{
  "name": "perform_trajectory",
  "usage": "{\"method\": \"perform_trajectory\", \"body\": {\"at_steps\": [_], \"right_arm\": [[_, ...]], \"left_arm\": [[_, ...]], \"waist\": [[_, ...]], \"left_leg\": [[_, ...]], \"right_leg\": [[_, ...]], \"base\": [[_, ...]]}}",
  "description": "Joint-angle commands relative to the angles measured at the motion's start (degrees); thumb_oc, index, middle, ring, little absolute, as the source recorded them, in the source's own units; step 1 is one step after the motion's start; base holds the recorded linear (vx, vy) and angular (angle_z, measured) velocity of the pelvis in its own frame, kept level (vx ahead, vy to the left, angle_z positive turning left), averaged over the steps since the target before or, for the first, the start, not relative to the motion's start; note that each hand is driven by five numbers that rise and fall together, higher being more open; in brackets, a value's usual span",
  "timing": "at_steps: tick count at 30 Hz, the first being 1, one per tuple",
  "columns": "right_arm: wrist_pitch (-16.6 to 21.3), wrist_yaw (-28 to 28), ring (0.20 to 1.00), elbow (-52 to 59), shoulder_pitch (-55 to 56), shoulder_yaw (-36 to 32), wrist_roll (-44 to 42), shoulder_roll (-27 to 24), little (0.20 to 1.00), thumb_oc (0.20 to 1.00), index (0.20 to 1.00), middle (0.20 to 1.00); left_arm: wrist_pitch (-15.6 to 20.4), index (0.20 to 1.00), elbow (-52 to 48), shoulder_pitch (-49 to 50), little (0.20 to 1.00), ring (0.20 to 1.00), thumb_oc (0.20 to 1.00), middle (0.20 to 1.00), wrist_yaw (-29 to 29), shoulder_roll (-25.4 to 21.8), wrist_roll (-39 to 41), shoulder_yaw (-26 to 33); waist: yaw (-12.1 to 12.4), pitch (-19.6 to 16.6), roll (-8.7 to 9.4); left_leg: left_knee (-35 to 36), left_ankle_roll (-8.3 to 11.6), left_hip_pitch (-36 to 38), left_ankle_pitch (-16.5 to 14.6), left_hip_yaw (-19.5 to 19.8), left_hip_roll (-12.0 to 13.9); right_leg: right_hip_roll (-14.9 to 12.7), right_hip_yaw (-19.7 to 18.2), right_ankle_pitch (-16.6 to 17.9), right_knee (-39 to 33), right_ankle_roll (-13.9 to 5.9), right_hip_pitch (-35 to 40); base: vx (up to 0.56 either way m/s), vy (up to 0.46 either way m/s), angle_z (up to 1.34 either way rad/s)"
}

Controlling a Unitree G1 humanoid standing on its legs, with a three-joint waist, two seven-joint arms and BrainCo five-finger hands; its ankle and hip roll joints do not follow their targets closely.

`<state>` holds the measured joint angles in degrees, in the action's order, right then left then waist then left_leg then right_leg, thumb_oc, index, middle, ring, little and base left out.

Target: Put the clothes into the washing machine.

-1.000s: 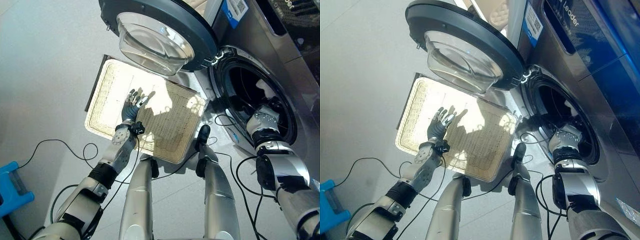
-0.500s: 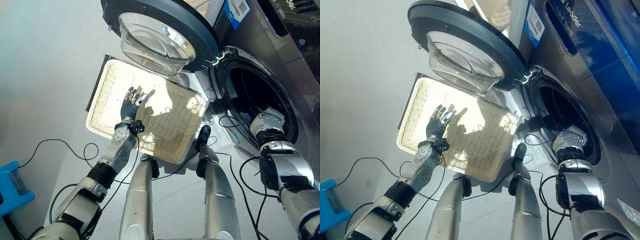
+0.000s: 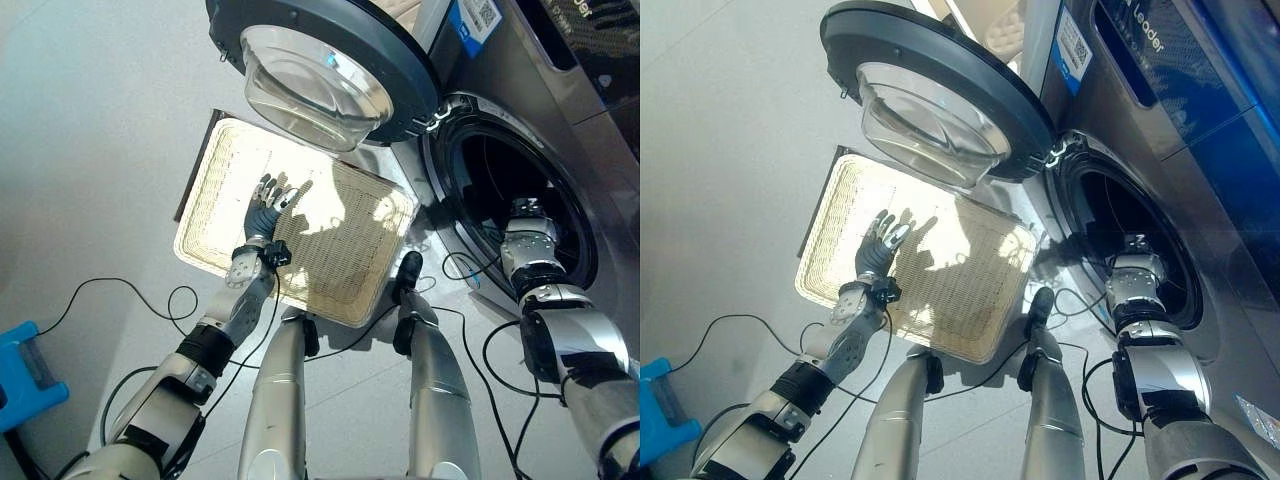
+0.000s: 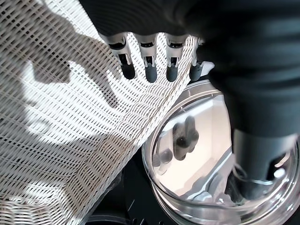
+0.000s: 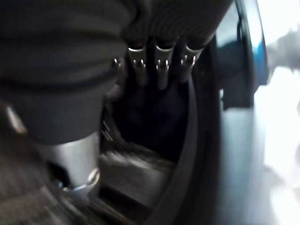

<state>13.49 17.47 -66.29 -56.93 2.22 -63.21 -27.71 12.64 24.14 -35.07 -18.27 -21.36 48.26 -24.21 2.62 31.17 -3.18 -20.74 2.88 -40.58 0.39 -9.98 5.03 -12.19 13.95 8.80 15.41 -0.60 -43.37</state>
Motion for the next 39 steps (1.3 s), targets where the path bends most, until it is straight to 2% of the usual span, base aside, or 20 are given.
{"method": "perform_trajectory", "body": {"at_steps": [1, 5, 11, 18, 23, 25, 28, 30, 33, 34, 36, 38, 39], "right_arm": [[-3.2, 0.2, 1.0, 0.2, 1.5, 4.5, 17.9, -4.2, 1.0, 1.0, 1.0, 1.0], [-4.1, 2.0, 1.0, -0.3, 3.2, 9.7, 34.5, -4.8, 1.0, 1.0, 1.0, 1.0], [-1.9, 9.8, 1.0, 1.9, 7.8, 12.4, 48.3, -2.1, 1.0, 1.0, 1.0, 1.0], [-1.7, 14.4, 1.0, 3.0, 11.6, 13.6, 51.9, 2.2, 1.0, 1.0, 1.0, 1.0], [-3.2, 13.5, 1.0, 3.6, 15.0, 17.0, 58.0, 6.4, 1.0, 1.0, 1.0, 1.0], [-4.9, 12.7, 1.0, 3.9, 16.8, 18.9, 58.7, 7.8, 1.0, 1.0, 1.0, 1.0], [-5.3, 12.2, 1.0, 4.0, 18.9, 19.3, 58.2, 9.1, 1.0, 1.0, 1.0, 1.0], [-5.3, 12.0, 1.0, 4.2, 21.9, 19.9, 59.0, 10.6, 1.0, 1.0, 1.0, 1.0], [-5.3, 11.1, 1.0, 4.1, 25.3, 20.8, 59.3, 11.9, 1.0, 1.0, 1.0, 1.0], [-5.0, 9.9, 1.0, 4.1, 27.4, 21.0, 59.3, 12.0, 1.0, 1.0, 1.0, 1.0], [-4.9, 9.6, 1.0, 4.2, 27.9, 21.0, 59.2, 12.0, 1.0, 1.0, 1.0, 1.0], [-4.0, 6.3, 1.0, 4.0, 32.7, 21.1, 59.6, 12.3, 1.0, 1.0, 1.0, 1.0], [-4.0, 6.3, 1.0, 4.0, 32.7, 21.1, 59.6, 12.3, 1.0, 1.0, 1.0, 1.0]], "left_arm": [[2.7, 1.0, -0.4, -0.4, 1.0, 1.0, 1.0, 1.0, 1.1, 2.0, -2.7, 0.9], [4.1, 1.0, 0.5, 0.7, 1.0, 1.0, 1.0, 1.0, 2.1, 1.8, -3.2, 1.0], [6.5, 1.0, 0.7, 3.7, 1.0, 1.0, 1.0, 1.0, 2.6, 2.6, -4.9, 1.1], [8.3, 1.0, 2.2, 5.8, 1.0, 1.0, 1.0, 1.0, 2.1, 5.0, -7.7, 0.9], [8.2, 1.0, 5.4, 6.7, 1.0, 1.0, 1.0, 1.0, 1.3, 6.1, -11.2, 0.7], [7.3, 1.0, 8.5, 7.5, 1.0, 1.0, 1.0, 1.0, 2.6, 7.0, -9.2, 0.9], [8.4, 1.0, 12.2, 8.3, 1.0, 1.0, 1.0, 1.0, 3.5, 7.7, -9.8, 1.4], [9.1, 1.0, 14.9, 9.7, 1.0, 1.0, 1.0, 1.0, 5.0, 8.1, -12.4, 1.7], [7.2, 1.0, 19.2, 11.1, 1.0, 1.0, 1.0, 1.0, 6.9, 8.7, -15.2, 1.9], [6.6, 1.0, 22.4, 12.2, 1.0, 1.0, 1.0, 1.0, 7.4, 8.6, -18.6, 2.5], [6.7, 1.0, 23.1, 12.5, 1.0, 1.0, 1.0, 1.0, 7.2, 8.7, -19.8, 2.6], [6.4, 1.0, 28.9, 15.3, 1.0, 1.0, 1.0, 1.0, 6.5, 8.6, -29.5, 2.5], [6.4, 1.0, 28.9, 15.3, 1.0, 1.0, 1.0, 1.0, 6.5, 8.6, -29.5, 2.5]], "waist": [[0.6, -1.4, -3.53], [0.8, -1.4, -3.53], [0.8, -1.4, -3.63], [0.6, -1.4, -3.45], [0.6, -1.4, -2.7], [0.6, -1.4, -1.98], [0.4, -1.4, -1.23], [0.2, -1.4, -0.43], [0.0, -1.4, 0.13], [-0.2, -1.7, 0.61], [-0.2, -2.0, 0.72], [-0.6, -6.1, 1.72], [-0.6, -6.1, 1.72]], "left_leg": [[2.6, 0.73, 1.1, -2.2, -3.0, -3.3], [2.4, 0.68, 1.2, -2.0, -3.2, -3.0], [2.7, 0.5, 2.3, -2.3, -3.1, -2.9], [2.7, 0.43, 4.1, -2.8, -3.0, -2.7], [3.2, 0.5, 8.3, -3.3, -3.1, -2.4], [3.7, 0.48, 11.3, -3.3, -3.0, -2.2], [4.1, 0.45, 14.0, -3.4, -3.1, -2.0], [4.8, 0.63, 17.2, -3.5, -3.1, -1.7], [6.7, 0.98, 22.3, -3.1, -2.7, -1.6], [8.2, 1.27, 25.6, -2.7, -2.5, -1.6], [8.6, 1.35, 26.2, -2.6, -2.5, -1.6], [12.2, 1.69, 30.3, -1.5, -1.8, -1.9], [12.2, 1.69, 30.3, -1.5, -1.8, -1.9]], "right_leg": [[-0.9, 4.3, -9.0, 10.4, -5.95, 0.4], [-1.0, 4.5, -9.2, 10.7, -5.97, 0.4], [-1.2, 4.7, -9.7, 10.6, -6.29, 1.6], [-1.4, 4.5, -10.6, 10.8, -6.28, 3.4], [-1.5, 4.7, -11.3, 10.0, -6.11, 7.8], [-1.4, 4.7, -11.5, 9.3, -6.07, 11.0], [-1.4, 4.7, -11.7, 8.5, -6.1, 13.8], [-1.3, 4.5, -11.7, 7.1, -5.98, 17.3], [-0.5, 4.0, -11.3, 4.4, -6.01, 22.9], [0.2, 3.6, -11.1, 2.3, -6.05, 26.6], [0.4, 3.6, -11.1, 1.8, -6.05, 27.2], [2.0, 2.6, -10.6, -2.8, -6.0, 32.3], [2.0, 2.6, -10.6, -2.8, -6.0, 32.3]], "base": [[0.0, 0.0, 0.0], [0.0, 0.006, 0.02], [0.0, 0.006, 0.03], [0.0, 0.017, 0.01], [0.0, 0.035, 0.01], [0.02, 0.004, 0.02], [0.0, -0.005, 0.04], [0.0, -0.009, 0.02], [0.02, -0.001, 0.01], [0.05, 0.003, -0.01], [0.08, 0.002, -0.02], [0.16, -0.005, -0.07], [0.11, -0.019, -0.07]]}}
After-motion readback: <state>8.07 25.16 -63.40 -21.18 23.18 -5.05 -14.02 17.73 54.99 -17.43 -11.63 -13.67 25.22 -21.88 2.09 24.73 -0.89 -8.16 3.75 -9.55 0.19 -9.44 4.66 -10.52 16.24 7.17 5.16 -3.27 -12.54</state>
